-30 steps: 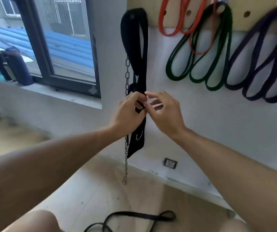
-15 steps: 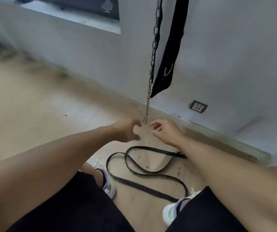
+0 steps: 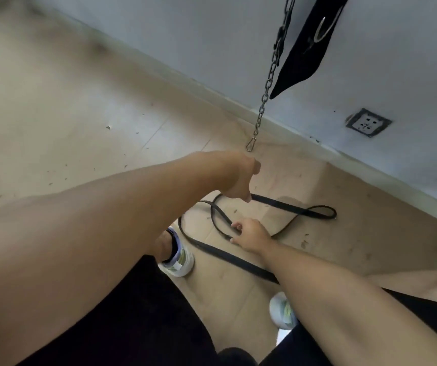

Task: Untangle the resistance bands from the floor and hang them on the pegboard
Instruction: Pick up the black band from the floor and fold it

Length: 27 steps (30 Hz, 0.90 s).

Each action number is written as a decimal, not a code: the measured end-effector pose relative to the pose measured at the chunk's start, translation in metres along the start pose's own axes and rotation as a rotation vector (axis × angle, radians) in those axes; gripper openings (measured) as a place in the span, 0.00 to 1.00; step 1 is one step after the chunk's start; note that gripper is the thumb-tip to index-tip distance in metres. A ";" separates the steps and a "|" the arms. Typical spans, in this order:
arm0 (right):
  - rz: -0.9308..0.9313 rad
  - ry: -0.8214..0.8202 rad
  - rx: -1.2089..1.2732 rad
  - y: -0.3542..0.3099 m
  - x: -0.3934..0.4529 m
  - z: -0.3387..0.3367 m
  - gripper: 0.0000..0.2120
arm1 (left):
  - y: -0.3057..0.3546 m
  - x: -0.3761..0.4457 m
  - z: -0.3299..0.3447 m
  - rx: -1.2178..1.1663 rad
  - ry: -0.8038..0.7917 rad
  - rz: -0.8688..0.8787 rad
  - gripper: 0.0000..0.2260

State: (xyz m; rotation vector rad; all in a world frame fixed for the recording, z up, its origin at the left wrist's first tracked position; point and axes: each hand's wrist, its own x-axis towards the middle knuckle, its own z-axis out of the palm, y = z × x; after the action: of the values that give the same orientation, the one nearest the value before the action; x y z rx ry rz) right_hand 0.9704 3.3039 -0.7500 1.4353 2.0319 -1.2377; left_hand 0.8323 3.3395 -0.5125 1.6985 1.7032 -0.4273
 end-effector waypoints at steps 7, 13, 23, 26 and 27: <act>0.031 -0.054 -0.380 0.022 0.001 0.046 0.41 | 0.011 0.000 0.004 0.017 -0.072 -0.006 0.31; 0.012 0.035 -0.651 0.029 -0.001 0.082 0.35 | 0.013 0.000 0.002 -0.005 -0.088 0.004 0.30; -0.027 0.101 -0.766 0.033 0.010 0.073 0.16 | -0.001 0.000 0.005 0.016 -0.076 0.036 0.28; -0.046 0.117 -0.598 0.028 0.005 0.069 0.17 | -0.004 -0.001 0.000 0.021 -0.058 0.030 0.29; -0.047 0.157 -0.486 0.025 0.002 0.064 0.15 | -0.004 -0.001 -0.002 0.028 -0.054 0.027 0.29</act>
State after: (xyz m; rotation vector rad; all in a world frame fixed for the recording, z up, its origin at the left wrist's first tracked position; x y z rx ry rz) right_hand 0.9803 3.2551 -0.7980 1.2794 2.2742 -0.5936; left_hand 0.8277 3.3399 -0.5116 1.7129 1.6405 -0.4824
